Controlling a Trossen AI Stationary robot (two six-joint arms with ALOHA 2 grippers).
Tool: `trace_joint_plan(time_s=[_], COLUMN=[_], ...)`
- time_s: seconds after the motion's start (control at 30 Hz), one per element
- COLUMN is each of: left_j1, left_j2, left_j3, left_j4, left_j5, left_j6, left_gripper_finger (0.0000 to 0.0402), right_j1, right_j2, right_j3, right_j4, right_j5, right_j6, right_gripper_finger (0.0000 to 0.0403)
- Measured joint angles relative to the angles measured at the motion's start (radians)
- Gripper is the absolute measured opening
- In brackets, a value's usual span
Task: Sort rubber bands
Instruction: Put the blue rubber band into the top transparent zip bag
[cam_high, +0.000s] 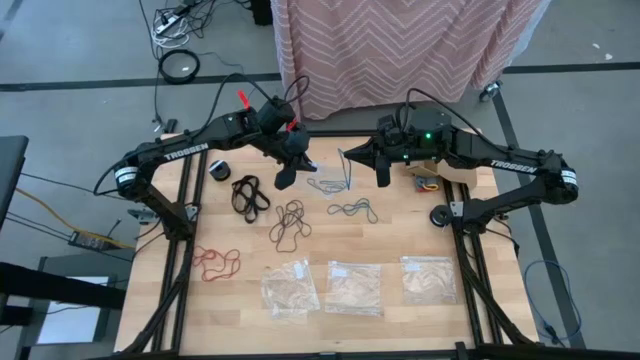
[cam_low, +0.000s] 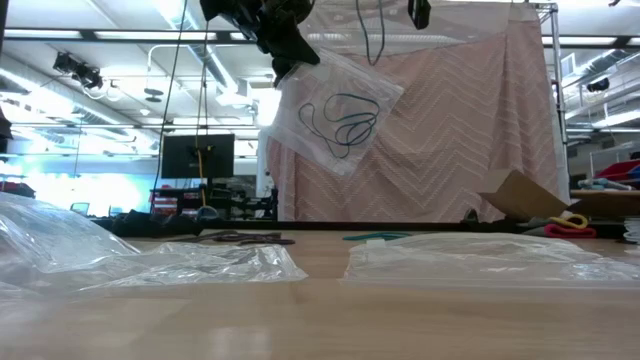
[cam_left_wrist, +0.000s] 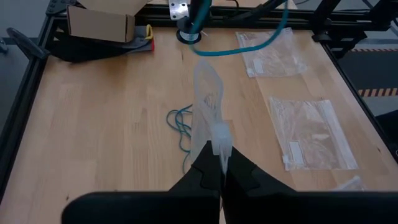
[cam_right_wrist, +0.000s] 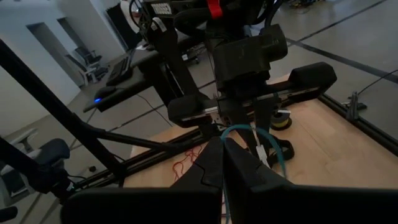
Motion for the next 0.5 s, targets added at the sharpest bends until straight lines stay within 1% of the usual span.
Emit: trace_joint_plan(time_s=[0.4,0.5], left_j1=[-0.001,-0.001], left_j2=[0.0,0.0], left_j3=[0.0,0.0], left_j4=[0.009,0.021], left_j5=[0.001,0.018], left_j6=[0.0,-0.003], left_gripper_finger=[0.0,0.0], right_j1=[0.016,0.016], right_j2=[0.0,0.0], right_j3=[0.0,0.0], right_j4=[0.002,0.0], right_j5=[0.0,0.0], right_j6=[0.008,0.008], right_gripper_finger=[0.0,0.0])
